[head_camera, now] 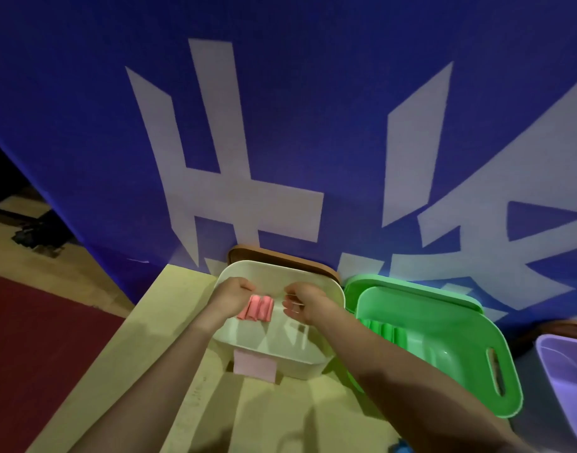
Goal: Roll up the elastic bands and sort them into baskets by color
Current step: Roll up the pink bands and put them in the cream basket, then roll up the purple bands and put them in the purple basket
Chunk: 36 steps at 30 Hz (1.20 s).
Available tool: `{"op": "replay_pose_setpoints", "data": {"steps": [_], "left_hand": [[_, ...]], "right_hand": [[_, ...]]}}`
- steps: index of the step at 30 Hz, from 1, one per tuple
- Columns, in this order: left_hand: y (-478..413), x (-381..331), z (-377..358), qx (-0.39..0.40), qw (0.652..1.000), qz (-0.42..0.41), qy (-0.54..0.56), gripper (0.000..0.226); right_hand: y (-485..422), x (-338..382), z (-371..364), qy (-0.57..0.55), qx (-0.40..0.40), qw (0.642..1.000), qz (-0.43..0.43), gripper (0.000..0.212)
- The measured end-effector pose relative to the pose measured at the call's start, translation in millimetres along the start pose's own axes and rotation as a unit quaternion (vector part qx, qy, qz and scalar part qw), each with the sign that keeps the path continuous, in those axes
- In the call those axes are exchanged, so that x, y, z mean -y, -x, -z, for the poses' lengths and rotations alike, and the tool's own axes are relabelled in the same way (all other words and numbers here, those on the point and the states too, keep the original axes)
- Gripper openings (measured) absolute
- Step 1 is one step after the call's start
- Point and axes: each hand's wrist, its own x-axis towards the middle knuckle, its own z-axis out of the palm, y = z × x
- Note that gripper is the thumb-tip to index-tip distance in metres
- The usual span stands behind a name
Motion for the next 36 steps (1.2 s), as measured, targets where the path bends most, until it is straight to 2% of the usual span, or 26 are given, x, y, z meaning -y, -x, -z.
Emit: {"op": "replay_pose_setpoints", "data": {"steps": [3,5,10,13,17,22,25,29,32,34,36], "left_hand": [[27,-20,9,-0.012,0.993,0.006,0.117,0.022],[55,-41,15,0.002,0.988,-0.009,0.154,0.021],[136,-106,5,0.093,0.965,-0.098,0.223,0.019],[175,-142,-22,0.146,0.948,-0.143,0.246,0.016],[216,-170,-87,0.228,0.928,-0.166,0.244,0.016],[239,-160,-178,0.3,0.917,-0.149,0.215,0.017],[243,-133,-228,0.284,0.928,-0.13,0.206,0.015],[237,-82,-277,0.169,0.959,-0.185,0.132,0.02],[231,-48,-300,0.132,0.959,-0.229,0.097,0.036],[229,-29,-311,0.14,0.957,-0.229,0.108,0.047],[227,-14,-319,0.122,0.953,-0.241,0.135,0.049]], "right_hand": [[37,14,20,-0.011,0.027,0.999,0.045,0.015],[70,22,37,-0.013,0.047,0.995,0.09,0.011],[169,26,101,-0.002,0.062,0.964,0.26,0.008],[221,12,148,0.008,0.038,0.94,0.338,0.008],[256,-27,213,0.011,-0.018,0.93,0.367,0.006],[258,-90,277,-0.016,-0.06,0.935,0.348,0.009],[240,-132,303,-0.014,-0.074,0.944,0.322,0.008],[208,-182,323,0.025,-0.094,0.941,0.325,0.008],[185,-215,326,0.09,-0.097,0.923,0.361,0.02],[168,-236,324,0.159,-0.106,0.903,0.386,0.028],[152,-253,323,0.229,-0.113,0.878,0.406,0.037]]}}
